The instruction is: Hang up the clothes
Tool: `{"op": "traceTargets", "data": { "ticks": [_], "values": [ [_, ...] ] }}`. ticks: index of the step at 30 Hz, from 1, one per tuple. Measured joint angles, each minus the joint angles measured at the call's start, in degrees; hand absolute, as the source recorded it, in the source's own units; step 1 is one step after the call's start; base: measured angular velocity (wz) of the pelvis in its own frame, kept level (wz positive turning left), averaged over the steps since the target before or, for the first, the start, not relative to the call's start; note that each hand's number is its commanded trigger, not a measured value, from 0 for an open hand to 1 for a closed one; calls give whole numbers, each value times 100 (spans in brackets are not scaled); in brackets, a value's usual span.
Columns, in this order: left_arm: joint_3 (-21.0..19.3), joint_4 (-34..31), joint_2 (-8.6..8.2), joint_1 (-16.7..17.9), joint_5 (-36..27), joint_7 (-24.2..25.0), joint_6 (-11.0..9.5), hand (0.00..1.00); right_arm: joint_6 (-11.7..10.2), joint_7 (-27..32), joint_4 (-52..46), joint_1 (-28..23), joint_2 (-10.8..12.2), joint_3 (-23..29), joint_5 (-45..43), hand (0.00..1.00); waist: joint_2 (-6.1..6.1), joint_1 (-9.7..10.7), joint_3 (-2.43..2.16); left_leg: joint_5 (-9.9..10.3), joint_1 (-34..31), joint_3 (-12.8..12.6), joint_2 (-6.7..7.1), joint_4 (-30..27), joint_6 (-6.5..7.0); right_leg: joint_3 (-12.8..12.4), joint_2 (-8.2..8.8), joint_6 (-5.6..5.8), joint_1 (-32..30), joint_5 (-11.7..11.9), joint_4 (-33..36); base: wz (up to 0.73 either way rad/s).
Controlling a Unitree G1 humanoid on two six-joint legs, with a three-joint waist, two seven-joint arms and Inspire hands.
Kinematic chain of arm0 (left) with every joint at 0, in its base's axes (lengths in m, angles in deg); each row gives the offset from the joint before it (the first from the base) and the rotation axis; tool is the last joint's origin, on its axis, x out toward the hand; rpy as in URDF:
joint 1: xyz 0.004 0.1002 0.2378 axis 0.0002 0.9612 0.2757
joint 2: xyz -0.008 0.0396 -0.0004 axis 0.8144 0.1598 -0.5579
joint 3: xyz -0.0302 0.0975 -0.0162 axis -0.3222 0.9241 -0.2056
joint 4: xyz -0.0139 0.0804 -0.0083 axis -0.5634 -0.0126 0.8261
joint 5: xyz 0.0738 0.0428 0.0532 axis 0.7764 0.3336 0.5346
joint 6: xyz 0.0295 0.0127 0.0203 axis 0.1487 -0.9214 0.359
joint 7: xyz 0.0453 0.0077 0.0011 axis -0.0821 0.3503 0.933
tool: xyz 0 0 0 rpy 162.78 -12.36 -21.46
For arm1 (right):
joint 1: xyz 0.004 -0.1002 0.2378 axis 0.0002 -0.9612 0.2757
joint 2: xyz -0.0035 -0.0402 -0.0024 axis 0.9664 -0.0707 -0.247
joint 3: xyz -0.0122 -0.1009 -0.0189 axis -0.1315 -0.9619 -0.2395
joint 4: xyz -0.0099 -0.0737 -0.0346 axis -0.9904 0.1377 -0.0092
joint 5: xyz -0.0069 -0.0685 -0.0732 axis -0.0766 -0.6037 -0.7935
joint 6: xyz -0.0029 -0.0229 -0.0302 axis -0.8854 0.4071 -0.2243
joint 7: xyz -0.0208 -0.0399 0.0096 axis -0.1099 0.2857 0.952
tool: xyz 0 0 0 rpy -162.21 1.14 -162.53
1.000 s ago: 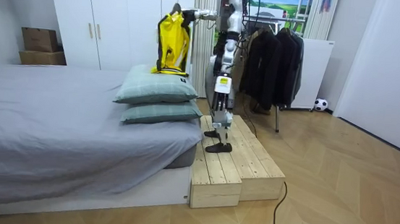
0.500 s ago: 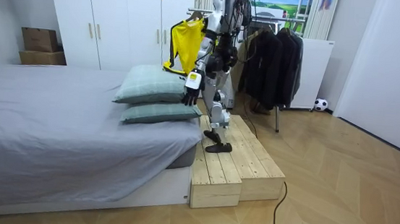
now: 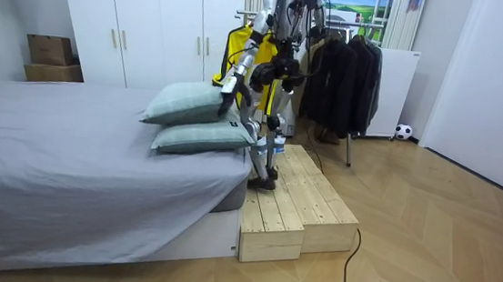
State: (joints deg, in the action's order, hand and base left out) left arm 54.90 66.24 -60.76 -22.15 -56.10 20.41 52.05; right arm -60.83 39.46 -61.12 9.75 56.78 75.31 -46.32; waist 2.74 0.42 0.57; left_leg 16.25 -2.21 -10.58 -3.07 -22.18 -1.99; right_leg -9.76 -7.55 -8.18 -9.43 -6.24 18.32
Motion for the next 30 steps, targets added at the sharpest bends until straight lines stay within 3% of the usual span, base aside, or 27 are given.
{"op": "traceTargets", "data": {
  "ticks": [2, 5, 9, 12, 13, 14, 15, 16, 17, 18, 19, 20, 22, 25, 30],
  "values": [
    [-4, -206, -104, 4, -1, -292, 0, 0, 5, 30, 2, -6, 4, -183, -233, 100, -78, -1, 4, -55, 3, 318, 136, 383, -37, -578, -229, 35, -4, 176, -66, -127],
    [37, -600, -219, -43, -47, -504, -25, 0, 30, 199, 4, -19, 11, -272, -479, 100, -104, 210, 15, -101, -21, 304, 151, 509, -100, -1032, -435, 144, 9, 278, -68, -92],
    [150, -746, -395, -187, -59, -507, -216, 0, 47, 334, 4, -19, -15, -136, -558, 100, -72, 426, 34, -284, -32, 299, 174, 793, -34, -1414, -587, 299, 38, 376, -198, -69],
    [386, -868, -552, -254, -53, -503, -440, 0, 171, 339, 3, -67, -13, 117, -583, 100, -57, 454, 32, -524, -58, 246, 166, 999, 164, -1679, -663, 506, 41, 514, -495, -59],
    [462, -831, -552, -251, -54, -502, -466, 0, 174, 347, 4, -92, -13, 148, -587, 100, -39, 443, 43, -658, -21, 136, 156, 1059, 211, -1696, -664, 550, 29, 543, -496, -60],
    [563, -765, -551, -239, -70, -502, -479, 0, 195, 365, 3, -152, -13, 168, -612, 100, 26, 377, 33, -723, 49, -132, 149, 1124, 234, -1729, -662, 618, -58, 586, -479, -70],
    [594, -749, -550, -219, -95, -502, -483, 0, 209, 366, 4, -154, -2, 164, -654, 100, 41, 306, 27, -712, 75, -276, 130, 1167, 267, -1635, -630, 657, -108, 610, -504, -116],
    [676, -656, -544, -206, -173, -503, -495, 0, 208, 368, 2, -138, 35, 165, -781, 100, 45, 125, 26, -687, 104, -591, 41, 1180, 300, -884, -361, 723, -278, 609, -569, -134],
    [701, -551, -545, -156, -177, -501, -531, 0, 195, 370, 2, -118, 66, 165, -847, 100, 40, 6, 31, -595, 128, -883, -46, 1137, 297, 262, 103, 755, -489, 377, -343, -129],
    [695, -541, -544, -100, -181, -500, -535, 0, 186, 378, 2, -124, 72, 168, -858, 100, 53, -30, 35, -542, 188, -1006, -55, 1112, 290, 633, 362, 765, -593, 279, -106, -105],
    [687, -468, -528, -6, -188, -487, -536, 0, 182, 395, 1, -143, 77, 175, -900, 100, 103, -59, 27, -380, 272, -1190, -32, 993, 268, 1061, 909, 893, -654, 261, 305, -79],
    [685, -335, -470, 42, -265, -443, -535, 0, 181, 399, 5, -159, 131, 184, -950, 100, 147, -70, 21, -191, 358, -1293, -60, 823, 208, 1190, 1194, 1047, -543, 181, 331, -66],
    [657, -191, -394, 32, -289, -423, -536, 0, 148, 408, 2, -159, 210, 219, -965, 100, 136, -28, 23, -119, 419, -1315, -192, 725, 112, 1237, 1037, 1000, -404, 191, 136, -25],
    [522, -157, -367, 31, -295, -418, -539, 0, 106, 438, 2, -168, 236, 290, -962, 100, 87, -57, 31, -147, 471, -1320, -321, 769, -10, 1244, 813, 802, -230, 404, -270, -12],
    [529, -158, -333, 37, -547, -419, -538, 0, 106, 441, 3, -165, 264, 223, -998, 100, 53, -105, 24, -214, 599, -1303, -369, 1008, -121, 1238, 693, 758, -140, 407, -366, 2]
  ]
}}
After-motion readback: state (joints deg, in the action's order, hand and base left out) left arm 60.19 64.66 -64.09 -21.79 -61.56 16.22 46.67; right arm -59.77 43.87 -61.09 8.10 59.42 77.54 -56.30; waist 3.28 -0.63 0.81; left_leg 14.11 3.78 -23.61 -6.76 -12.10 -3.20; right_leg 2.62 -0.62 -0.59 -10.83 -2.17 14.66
